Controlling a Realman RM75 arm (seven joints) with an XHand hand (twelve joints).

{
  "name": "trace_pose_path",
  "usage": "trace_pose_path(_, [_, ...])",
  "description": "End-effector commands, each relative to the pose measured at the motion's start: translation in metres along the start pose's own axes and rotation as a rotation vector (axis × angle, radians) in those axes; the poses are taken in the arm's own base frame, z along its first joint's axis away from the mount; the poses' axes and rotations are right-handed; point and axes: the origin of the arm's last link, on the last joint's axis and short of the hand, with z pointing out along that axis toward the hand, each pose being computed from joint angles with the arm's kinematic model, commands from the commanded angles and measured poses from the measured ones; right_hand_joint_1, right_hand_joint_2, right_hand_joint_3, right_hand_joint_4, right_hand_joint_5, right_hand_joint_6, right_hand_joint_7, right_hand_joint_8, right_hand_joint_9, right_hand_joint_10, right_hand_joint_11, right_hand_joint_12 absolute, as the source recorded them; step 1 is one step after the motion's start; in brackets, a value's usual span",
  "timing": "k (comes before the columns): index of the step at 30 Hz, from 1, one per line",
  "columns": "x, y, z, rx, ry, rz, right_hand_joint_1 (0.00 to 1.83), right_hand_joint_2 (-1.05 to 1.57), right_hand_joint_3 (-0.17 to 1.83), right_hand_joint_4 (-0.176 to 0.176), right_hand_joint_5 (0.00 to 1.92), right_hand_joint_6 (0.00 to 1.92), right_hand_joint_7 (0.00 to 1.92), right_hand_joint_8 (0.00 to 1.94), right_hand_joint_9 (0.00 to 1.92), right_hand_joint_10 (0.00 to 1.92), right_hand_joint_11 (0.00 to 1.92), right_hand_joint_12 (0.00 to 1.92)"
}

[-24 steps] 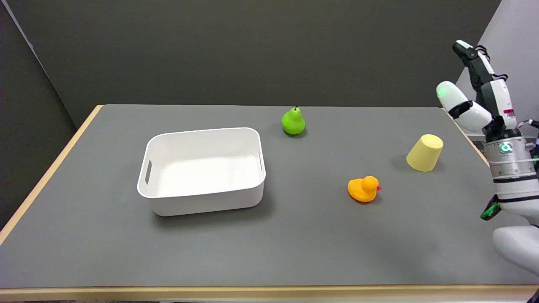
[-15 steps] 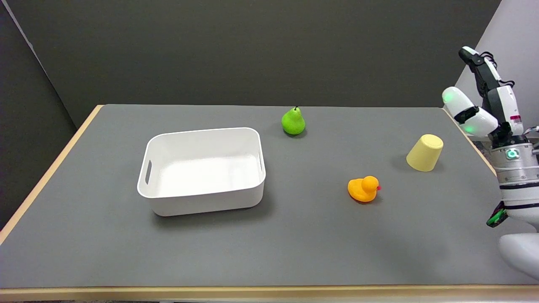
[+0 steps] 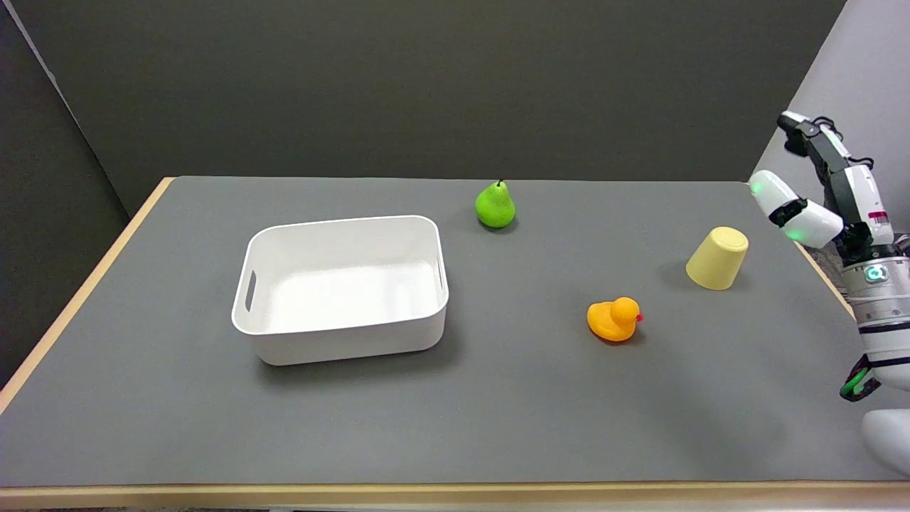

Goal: Pick up the yellow cup.

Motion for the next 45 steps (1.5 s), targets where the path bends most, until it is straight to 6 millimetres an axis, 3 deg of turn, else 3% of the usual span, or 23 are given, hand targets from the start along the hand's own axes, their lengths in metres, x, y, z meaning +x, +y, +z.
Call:
trace_pose_path(1, [0.007,0.051,0.026,-0.268,-0.205,-0.315,0.59,0.62,0.85,-0.089,0.22,0.45,0.24,0.38,0.04,0.73,0.0,0.9])
trace_pose_path(11, [0.026,0.035,0.095,-0.277,-0.396,-0.661,0.59,0.62,0.83,-0.09,0.24,0.44,0.27,0.37,0.05,0.73,0.0,0.89])
trace_pose_path(17, [0.039,0.031,0.111,-0.316,-0.479,-0.712,0.53,0.59,0.82,-0.078,0.23,0.43,0.24,0.35,0.03,0.7,0.0,0.89])
trace_pose_path(19, [0.039,0.038,0.105,-0.361,-0.532,-0.733,0.51,0.54,0.93,-0.077,0.2,0.5,0.19,0.44,0.02,0.68,0.0,0.91])
trace_pose_path(22, [0.043,0.044,0.095,-0.399,-0.563,-0.75,0.5,0.54,0.93,-0.076,0.19,0.5,0.18,0.43,0.01,0.67,0.0,0.91])
trace_pose_path(25, [0.044,0.047,0.085,-0.413,-0.583,-0.753,0.52,0.59,0.81,-0.074,0.22,0.42,0.21,0.32,0.01,0.66,0.0,0.91])
trace_pose_path(29, [0.04,0.048,0.068,-0.417,-0.622,-0.751,0.52,0.59,0.81,-0.074,0.22,0.42,0.22,0.33,0.01,0.67,0.0,0.92])
trace_pose_path(32, [0.036,0.043,0.059,-0.399,-0.618,-0.719,0.5,0.54,0.93,-0.078,0.19,0.49,0.19,0.44,0.01,0.68,0.0,0.94])
trace_pose_path(36, [0.026,0.031,0.054,-0.343,-0.613,-0.669,0.49,0.54,0.93,-0.08,0.19,0.49,0.2,0.44,0.03,0.69,0.0,0.95])
trace_pose_path(45, [0.003,-0.004,0.062,-0.188,-0.621,-0.619,0.47,0.54,0.93,-0.087,0.2,0.5,0.21,0.45,0.03,0.69,0.0,0.95])
